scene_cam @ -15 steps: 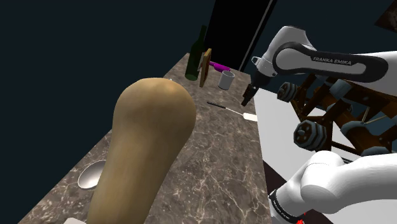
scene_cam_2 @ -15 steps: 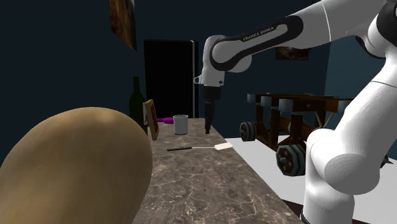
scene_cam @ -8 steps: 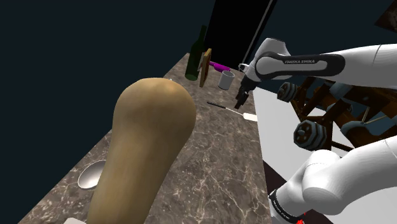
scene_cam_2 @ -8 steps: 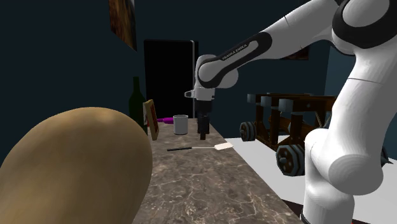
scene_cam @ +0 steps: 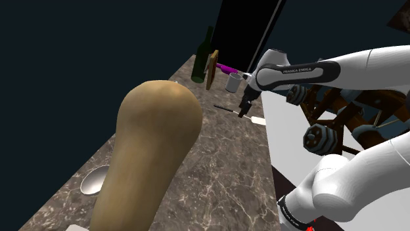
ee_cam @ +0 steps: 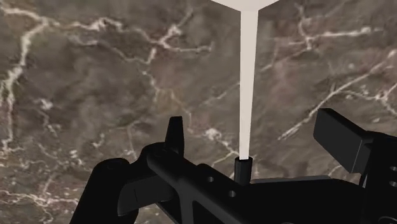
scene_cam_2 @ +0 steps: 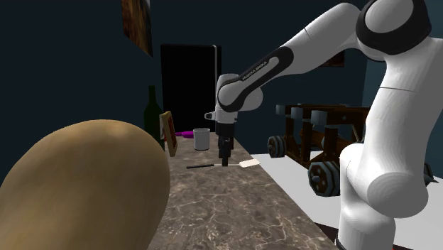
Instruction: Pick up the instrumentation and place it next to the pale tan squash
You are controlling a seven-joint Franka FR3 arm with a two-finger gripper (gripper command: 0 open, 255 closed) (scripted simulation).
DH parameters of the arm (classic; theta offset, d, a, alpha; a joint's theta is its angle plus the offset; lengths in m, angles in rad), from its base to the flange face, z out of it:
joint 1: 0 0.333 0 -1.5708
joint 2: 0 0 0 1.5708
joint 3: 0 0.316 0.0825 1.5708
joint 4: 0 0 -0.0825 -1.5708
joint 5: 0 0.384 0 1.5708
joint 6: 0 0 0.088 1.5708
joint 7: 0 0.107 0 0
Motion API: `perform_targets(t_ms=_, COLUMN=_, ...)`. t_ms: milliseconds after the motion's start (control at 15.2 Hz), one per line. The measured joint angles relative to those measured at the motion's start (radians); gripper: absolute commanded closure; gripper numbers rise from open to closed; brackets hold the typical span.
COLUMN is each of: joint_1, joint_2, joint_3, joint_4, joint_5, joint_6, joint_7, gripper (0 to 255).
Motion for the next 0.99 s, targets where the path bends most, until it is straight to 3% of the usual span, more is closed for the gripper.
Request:
perform_targets(t_ms=396, joint_1=0.001, joint_2=0.002, joint_3=0.000, joint_4=-0.003, joint_5=0.001, joint_6=0.005, joint_7=0.000, gripper=0)
perform_targets(t_ms=462, joint_1=0.001, joint_2=0.002, joint_3=0.000, joint_4=-0.003, joint_5=0.001, joint_6=0.005, joint_7=0.000, gripper=255)
perform_targets(t_ms=990, joint_1=0.001, joint_2=0.002, joint_3=0.000, joint_4=-0.003, joint_5=0.001, joint_6=0.006, joint_7=0.000, gripper=255)
